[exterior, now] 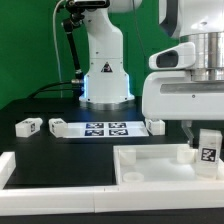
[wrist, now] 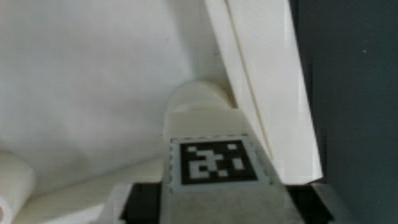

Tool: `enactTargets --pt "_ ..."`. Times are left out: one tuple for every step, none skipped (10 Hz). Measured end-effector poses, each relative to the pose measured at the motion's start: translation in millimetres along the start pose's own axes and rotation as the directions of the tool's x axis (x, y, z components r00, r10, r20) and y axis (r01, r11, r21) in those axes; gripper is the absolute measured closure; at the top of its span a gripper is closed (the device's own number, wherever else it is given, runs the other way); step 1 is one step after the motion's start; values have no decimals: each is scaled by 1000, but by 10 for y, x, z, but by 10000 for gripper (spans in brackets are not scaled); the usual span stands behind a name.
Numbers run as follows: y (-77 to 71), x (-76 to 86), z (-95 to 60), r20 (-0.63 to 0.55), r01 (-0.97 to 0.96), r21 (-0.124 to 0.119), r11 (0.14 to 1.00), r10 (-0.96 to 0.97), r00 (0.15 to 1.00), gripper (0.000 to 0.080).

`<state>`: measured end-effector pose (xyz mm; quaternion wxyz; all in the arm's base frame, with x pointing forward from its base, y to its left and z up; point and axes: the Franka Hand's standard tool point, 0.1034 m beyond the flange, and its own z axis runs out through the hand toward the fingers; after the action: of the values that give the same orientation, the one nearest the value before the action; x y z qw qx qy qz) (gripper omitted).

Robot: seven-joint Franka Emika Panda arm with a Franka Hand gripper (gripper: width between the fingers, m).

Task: Assemble square table

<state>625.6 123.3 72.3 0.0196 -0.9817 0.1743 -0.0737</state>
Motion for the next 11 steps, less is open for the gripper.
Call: enactTargets --pt "0 0 1 1 -89 1 996 89 996 511" --pt "1 -1 2 1 -167 1 986 167 986 511" --pt "0 -3 4 1 -241 0 971 241 971 511" --pt "-12 -12 9 5 -381 -16 925 381 925 511" --pt "-11 -4 10 6 -500 -26 866 500 866 511" --pt "-6 5 13 15 -639 -35 769 640 769 511" --pt "5 14 17 24 -744 -36 668 744 667 511" --pt "13 19 20 39 -839 -33 544 839 542 511" --pt "5 19 25 54 -925 -35 377 925 375 511" --pt "-3 16 33 62 -963 -32 269 962 267 511" --pt "1 16 34 72 -980 -26 197 978 194 511"
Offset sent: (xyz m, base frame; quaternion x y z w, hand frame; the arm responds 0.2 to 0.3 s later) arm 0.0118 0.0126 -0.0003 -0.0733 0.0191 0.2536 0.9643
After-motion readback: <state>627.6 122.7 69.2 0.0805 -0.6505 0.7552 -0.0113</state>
